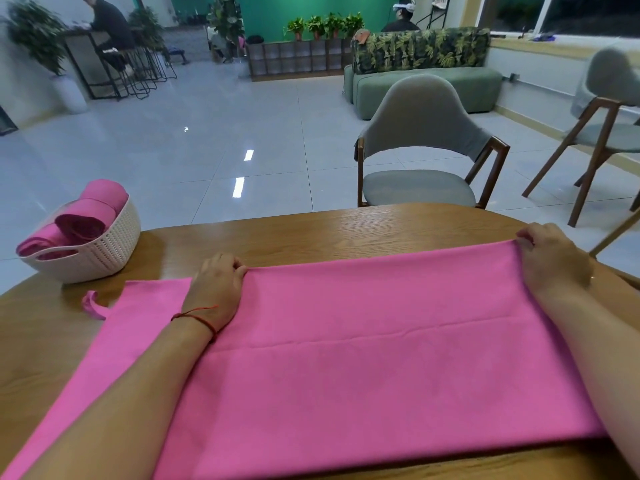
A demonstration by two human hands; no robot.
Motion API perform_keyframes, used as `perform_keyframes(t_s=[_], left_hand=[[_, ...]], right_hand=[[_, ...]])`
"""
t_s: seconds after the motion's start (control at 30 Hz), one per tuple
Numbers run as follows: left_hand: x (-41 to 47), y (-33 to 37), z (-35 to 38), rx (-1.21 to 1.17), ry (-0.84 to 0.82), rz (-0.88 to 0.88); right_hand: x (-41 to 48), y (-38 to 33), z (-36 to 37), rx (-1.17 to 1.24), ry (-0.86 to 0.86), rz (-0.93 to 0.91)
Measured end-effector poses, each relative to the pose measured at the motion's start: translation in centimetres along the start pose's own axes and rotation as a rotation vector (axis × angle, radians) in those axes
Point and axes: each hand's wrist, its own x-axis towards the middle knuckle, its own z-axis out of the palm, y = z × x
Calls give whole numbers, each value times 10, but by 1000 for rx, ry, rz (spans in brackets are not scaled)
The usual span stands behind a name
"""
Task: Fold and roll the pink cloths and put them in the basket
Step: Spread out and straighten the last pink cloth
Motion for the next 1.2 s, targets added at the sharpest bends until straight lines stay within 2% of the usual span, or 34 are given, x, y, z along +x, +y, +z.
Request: perform_keyframes(t_s=[0.17, 0.3, 0.4, 0.47, 0.5, 0.57, 0.67, 0.73, 0.9, 1.03, 1.2], left_hand=[[3, 5, 2, 153, 5, -26], [16, 12, 3, 290, -109, -73], [16, 20, 0, 397, -127, -93], [6, 38, 3, 387, -55, 0], [-3, 54, 5, 327, -56, 82], [-22, 95, 16, 173, -136, 252], [-44, 144, 35, 151, -344, 312], [-48, 145, 38, 205, -444, 269], [-34, 56, 2, 295, -469, 117], [-26, -32, -34, 354, -444, -41], [-18, -95, -62, 351, -414, -207]], right_hand=[[11, 2, 11, -41, -106, 59], [8, -4, 3, -129, -145, 46], [-4, -33, -12, -260, -96, -77], [-24, -71, -23, -125, -67, -210], [-39, -96, -30, -3, -118, -273], [-75, -150, -40, 185, -340, -387], [-132, -221, -34, 122, -607, -610], [-151, -235, -22, 62, -682, -644], [-118, -168, -16, 1, -691, -580], [-74, -91, -17, -95, -617, -397], [-41, -31, -24, -153, -586, -190]])
